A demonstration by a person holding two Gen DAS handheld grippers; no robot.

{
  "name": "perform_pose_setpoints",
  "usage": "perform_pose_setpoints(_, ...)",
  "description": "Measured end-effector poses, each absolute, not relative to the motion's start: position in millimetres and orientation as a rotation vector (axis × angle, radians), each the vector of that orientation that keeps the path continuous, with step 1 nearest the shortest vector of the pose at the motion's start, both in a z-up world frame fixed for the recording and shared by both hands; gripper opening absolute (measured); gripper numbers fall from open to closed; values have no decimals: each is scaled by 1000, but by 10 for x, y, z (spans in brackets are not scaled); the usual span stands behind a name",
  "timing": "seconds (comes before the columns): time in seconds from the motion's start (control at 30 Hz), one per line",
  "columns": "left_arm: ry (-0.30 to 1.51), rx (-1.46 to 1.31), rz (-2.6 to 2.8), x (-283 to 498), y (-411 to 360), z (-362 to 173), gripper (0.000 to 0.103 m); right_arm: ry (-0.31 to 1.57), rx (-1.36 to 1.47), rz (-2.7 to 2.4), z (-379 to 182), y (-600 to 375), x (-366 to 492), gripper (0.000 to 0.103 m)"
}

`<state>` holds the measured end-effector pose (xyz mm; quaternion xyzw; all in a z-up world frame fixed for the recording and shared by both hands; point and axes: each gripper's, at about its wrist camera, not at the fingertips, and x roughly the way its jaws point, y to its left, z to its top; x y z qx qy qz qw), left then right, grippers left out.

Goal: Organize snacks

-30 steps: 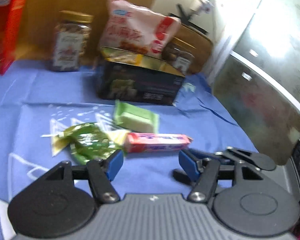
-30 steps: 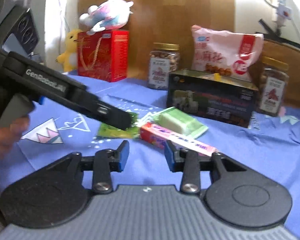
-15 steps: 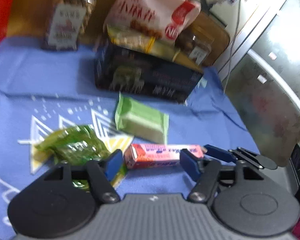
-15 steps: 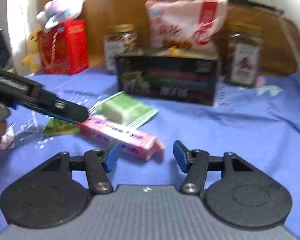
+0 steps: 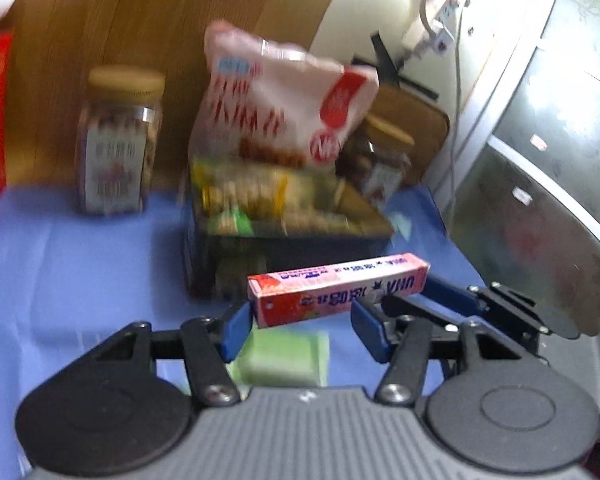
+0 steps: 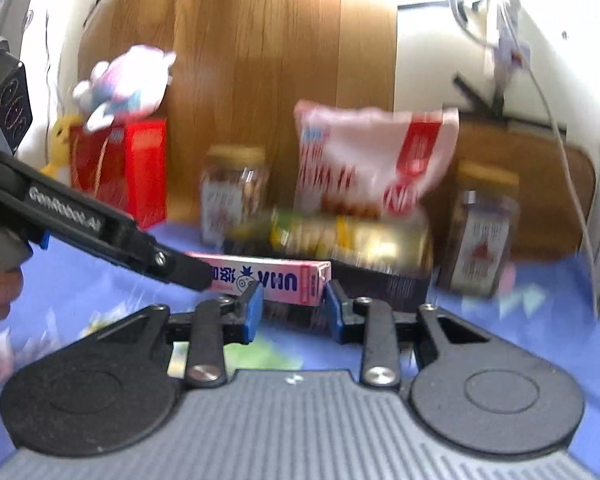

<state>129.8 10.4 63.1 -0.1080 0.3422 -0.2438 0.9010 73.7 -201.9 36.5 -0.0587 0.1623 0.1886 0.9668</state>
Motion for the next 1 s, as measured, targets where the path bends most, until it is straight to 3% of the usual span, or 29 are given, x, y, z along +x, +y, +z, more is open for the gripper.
perform_pose_setpoints(0.2, 736, -223, -484, 1959, -45, 606, 54, 332, -63, 348, 474, -2072, 1399, 37)
perform_pose_setpoints(0.47, 768, -199, -446, 2373, -165, 407, 53, 414, -62, 307, 197, -2087, 1836, 39)
perform_pose_setpoints(0.7, 711, -235, -454, 2138, 14, 534, 55, 385, 34, 294, 259, -2214, 1593, 42)
perform_pose_setpoints(0.77, 694, -251, -467, 1960, 134, 562, 55, 387, 60, 329, 271, -2239, 1415, 48)
perform_pose_setpoints(0.83, 699, -260, -466, 1807, 240, 530, 55, 426, 94, 381, 217, -2239, 1283, 58)
perform_pose_setpoints(1.0, 825, -303, -454, 1622, 335, 203, 55, 589, 189, 459, -74, -2187, 1054, 60)
